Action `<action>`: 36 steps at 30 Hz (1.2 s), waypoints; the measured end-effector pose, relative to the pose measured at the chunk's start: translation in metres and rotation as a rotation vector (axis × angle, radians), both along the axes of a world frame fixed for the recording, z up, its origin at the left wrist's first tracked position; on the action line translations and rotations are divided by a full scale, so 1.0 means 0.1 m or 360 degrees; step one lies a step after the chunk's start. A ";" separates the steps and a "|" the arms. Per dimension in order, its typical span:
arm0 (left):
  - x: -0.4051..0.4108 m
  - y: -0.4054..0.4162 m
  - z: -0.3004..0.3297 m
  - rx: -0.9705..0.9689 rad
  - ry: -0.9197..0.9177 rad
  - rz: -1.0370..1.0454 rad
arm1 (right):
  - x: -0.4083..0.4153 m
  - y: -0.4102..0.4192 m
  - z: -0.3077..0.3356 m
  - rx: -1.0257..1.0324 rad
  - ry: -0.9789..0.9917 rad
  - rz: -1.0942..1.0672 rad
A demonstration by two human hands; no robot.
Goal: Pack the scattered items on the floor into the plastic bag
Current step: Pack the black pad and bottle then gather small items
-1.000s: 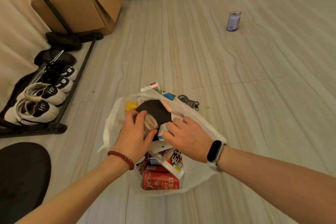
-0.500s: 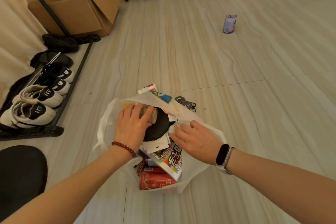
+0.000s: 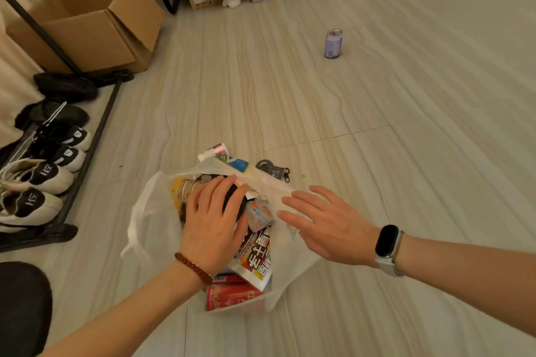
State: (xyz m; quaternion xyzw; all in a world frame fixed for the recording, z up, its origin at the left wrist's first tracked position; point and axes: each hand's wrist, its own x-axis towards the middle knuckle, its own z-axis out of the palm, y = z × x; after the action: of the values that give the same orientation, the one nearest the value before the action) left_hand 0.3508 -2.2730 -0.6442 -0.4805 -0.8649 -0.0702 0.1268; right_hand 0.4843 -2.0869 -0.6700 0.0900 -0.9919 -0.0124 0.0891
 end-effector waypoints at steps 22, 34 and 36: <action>2.81 3.12 -1.20 -0.0727 -0.1074 -0.0887 | 3.95 1.43 -0.74 -0.0830 -0.0484 -0.3073; 3.31 3.32 -1.39 -0.0655 -0.1247 -0.0717 | 3.91 1.21 -1.18 -0.0794 -0.0853 -0.2981; 3.13 3.24 -1.26 -0.0583 -0.1352 -0.0661 | 3.77 1.21 -1.15 -0.0737 -0.0724 -0.2739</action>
State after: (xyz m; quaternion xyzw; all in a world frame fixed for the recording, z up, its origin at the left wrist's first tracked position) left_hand 0.6637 -1.9489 -0.7704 -0.5857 -0.7245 -0.1303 -0.3392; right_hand 0.8613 -1.9663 -0.7853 -0.6990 -0.6882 0.1424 -0.1325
